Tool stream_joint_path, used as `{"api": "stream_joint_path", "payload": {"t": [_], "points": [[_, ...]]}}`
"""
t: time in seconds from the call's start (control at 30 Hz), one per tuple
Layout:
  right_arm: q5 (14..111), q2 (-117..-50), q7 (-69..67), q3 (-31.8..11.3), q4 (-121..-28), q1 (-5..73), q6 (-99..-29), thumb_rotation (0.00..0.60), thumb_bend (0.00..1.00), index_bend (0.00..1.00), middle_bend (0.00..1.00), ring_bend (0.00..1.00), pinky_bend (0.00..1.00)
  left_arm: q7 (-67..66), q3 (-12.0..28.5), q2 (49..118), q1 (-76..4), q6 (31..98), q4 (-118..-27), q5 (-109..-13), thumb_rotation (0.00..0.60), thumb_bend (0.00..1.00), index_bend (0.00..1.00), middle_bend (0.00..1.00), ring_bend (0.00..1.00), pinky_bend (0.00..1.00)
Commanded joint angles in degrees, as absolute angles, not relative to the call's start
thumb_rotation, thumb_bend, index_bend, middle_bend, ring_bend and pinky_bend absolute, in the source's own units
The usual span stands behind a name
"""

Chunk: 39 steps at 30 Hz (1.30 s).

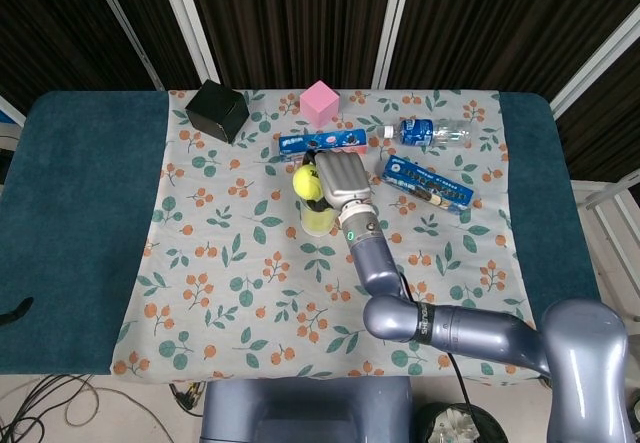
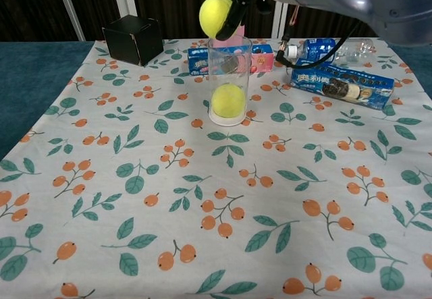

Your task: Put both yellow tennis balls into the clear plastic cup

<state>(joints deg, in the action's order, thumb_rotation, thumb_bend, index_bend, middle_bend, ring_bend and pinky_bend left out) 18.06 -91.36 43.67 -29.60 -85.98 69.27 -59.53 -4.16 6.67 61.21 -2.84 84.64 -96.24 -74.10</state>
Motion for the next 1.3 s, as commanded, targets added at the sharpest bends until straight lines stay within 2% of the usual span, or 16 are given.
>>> {"api": "stream_joint_path", "payload": {"t": [0.03,0.4,0.6,0.77,0.87,1.0,1.07,1.17,1.3], "points": [[17.2,-90.34,44.1,-29.18,-86.8,69.69,-59.74,0.6,0.56,0.43,0.33,0.37,0.09,-4.22,6.72,61.23,-2.83,84.66,-96.24,-73.98,0.6,0.12,0.08,0.0,0.0,0.08],[9.75,-86.89,47.75,-28.61,-89.27,71.83,-60.23,0.6,0.42,0.29,0.21,0.22,0.04,-4.29,6.7,61.18,-2.8,84.71,-96.35,-73.99,0.6,0.12,0.08,0.0,0.0,0.08],[7.28,-85.42,48.78,-27.96,-90.21,72.54,-60.59,0.6,0.39,0.22,0.18,0.18,0.01,-4.48,6.81,61.13,-2.75,84.75,-96.43,-73.61,0.6,0.12,0.08,0.0,0.0,0.08],[7.62,-83.9,47.19,-28.12,-91.67,71.99,-60.88,0.6,0.39,0.22,0.17,0.18,0.01,-4.55,6.9,61.08,-2.71,84.86,-96.49,-73.45,0.6,0.12,0.08,0.0,0.0,0.08],[11.34,-82.03,45.31,-27.71,-94.03,70.49,-62.82,0.6,0.39,0.22,0.17,0.18,0.01,-4.57,6.91,61.07,-2.71,84.82,-96.47,-73.39,0.6,0.12,0.08,0.0,0.0,0.08],[20.68,-77.91,43.49,-24.19,-99.41,66.54,-65.66,0.6,0.39,0.21,0.17,0.17,0.01,-4.68,6.78,61.06,-2.78,84.6,-96.57,-73.48,0.6,0.12,0.08,0.0,0.0,0.08],[24.78,-74.18,43.16,-21.47,-104.36,63.41,-66.78,0.6,0.39,0.21,0.17,0.17,0.0,-4.79,6.66,61.04,-2.82,84.49,-96.65,-73.61,0.6,0.12,0.08,0.0,0.0,0.08],[36.02,-67.63,40.59,-15.72,-112.88,56.03,-71.5,0.6,0.39,0.21,0.17,0.14,0.0,-5.23,6.41,60.91,-2.87,84.2,-96.88,-73.68,0.6,0.13,0.07,0.0,0.0,0.08],[50.45,-63.9,33.12,-8.15,-116.39,46.34,-76.74,0.6,0.39,0.21,0.17,0.12,0.0,-5.42,6.35,60.75,-2.84,84.17,-97.21,-73.63,0.6,0.12,0.07,0.0,0.0,0.08]]}}
